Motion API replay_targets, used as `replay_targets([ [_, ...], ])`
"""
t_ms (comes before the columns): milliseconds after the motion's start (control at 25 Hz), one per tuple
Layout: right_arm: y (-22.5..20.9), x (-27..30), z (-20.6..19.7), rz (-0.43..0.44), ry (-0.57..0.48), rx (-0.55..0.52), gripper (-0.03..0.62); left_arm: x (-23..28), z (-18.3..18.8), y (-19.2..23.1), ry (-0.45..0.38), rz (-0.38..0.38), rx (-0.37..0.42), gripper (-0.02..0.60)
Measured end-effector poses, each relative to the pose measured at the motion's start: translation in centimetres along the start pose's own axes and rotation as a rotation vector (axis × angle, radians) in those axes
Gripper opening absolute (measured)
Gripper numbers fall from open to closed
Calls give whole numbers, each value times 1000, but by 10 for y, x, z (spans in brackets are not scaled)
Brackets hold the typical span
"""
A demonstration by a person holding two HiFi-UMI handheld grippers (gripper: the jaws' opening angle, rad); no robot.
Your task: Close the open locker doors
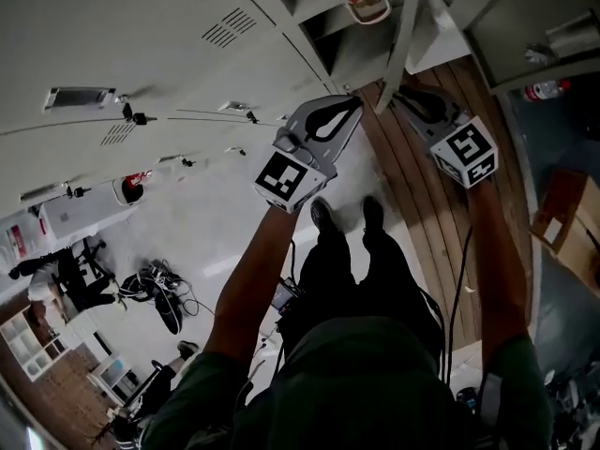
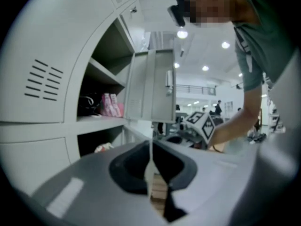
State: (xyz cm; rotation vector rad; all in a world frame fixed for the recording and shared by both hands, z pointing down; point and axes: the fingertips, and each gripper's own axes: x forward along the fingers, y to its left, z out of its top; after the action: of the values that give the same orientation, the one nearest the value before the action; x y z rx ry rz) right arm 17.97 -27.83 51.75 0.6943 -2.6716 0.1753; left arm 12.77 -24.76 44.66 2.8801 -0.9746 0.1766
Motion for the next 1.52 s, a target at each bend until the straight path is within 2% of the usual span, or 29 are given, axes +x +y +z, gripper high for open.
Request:
replay_targets([
  [360,8,75,33,13,22,-11,48,-65,2,56,-30,145,-9,5],
  [720,-12,122,55,-34,66,1,48,-114,14,81,-25,226,-30,5],
  [920,-38,135,77,-104,112,8,48,-138,41,89,-68,248,28,5],
  [1160,-46,145,84,-187,158,72,48,-183,69,91,-97,294,33,5],
  [1360,-52,145,75,-216,195,78,32,-217,95,86,-126,314,58,5],
  [1520,-35,134,107,-216,150,68,32,-235,121,79,-184,312,80,5],
])
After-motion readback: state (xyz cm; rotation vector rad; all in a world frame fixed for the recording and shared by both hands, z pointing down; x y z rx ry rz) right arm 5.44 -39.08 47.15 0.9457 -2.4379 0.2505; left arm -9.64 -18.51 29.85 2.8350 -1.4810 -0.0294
